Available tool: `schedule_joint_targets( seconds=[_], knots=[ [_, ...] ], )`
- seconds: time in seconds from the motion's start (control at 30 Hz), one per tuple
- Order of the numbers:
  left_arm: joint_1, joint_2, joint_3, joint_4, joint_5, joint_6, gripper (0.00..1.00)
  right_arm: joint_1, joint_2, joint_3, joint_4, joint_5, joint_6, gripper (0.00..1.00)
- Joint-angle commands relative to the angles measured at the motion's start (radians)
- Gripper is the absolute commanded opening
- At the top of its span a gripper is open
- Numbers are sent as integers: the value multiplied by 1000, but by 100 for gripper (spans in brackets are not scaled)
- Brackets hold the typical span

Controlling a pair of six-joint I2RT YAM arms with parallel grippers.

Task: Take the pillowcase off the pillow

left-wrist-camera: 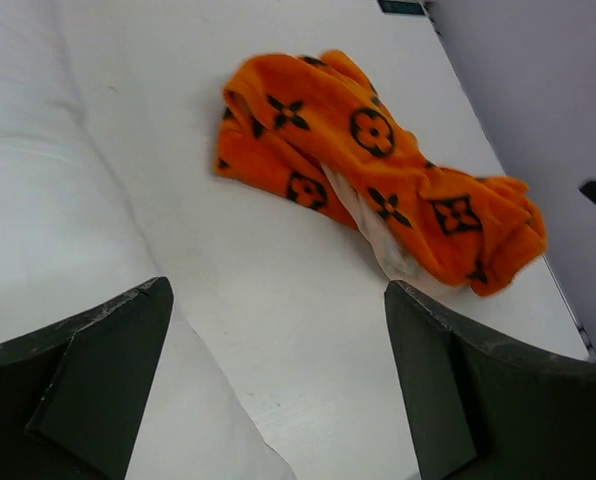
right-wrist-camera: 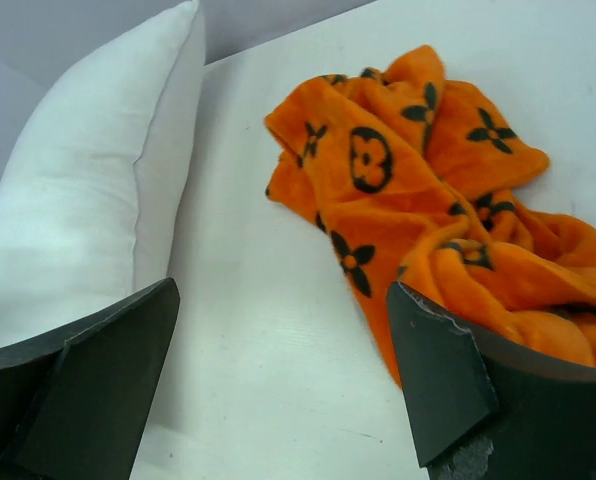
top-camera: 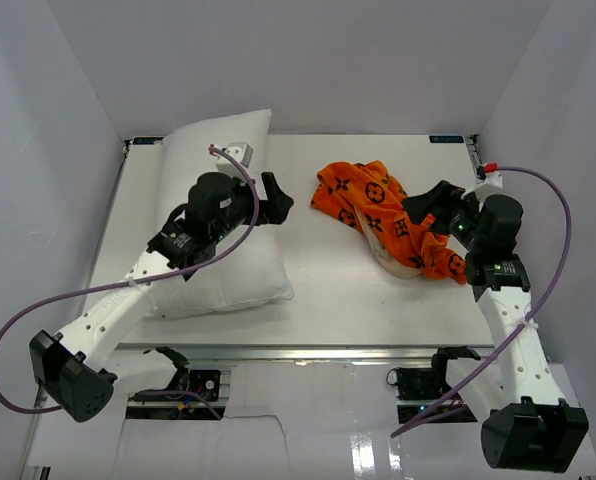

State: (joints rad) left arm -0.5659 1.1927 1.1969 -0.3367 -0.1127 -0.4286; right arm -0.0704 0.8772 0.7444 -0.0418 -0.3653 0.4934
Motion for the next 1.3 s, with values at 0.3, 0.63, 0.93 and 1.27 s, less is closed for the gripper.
schedule_joint_targets(
  seconds=[0.3,0.63,0.93,1.27],
  knots=[
    [-150,-247,-433,265,238,-38,98,599,-84,9,-217,448,-191,90],
    [-216,-634,-658,301,183,-27,98,744,-167,-97,-121,424,-251,90],
    [-284,-674,-700,329,172,-15,98,744,-314,-188,-46,421,-242,90],
    [-296,-657,-683,323,186,-15,98,744,-261,-182,-39,393,-243,90]
  ],
)
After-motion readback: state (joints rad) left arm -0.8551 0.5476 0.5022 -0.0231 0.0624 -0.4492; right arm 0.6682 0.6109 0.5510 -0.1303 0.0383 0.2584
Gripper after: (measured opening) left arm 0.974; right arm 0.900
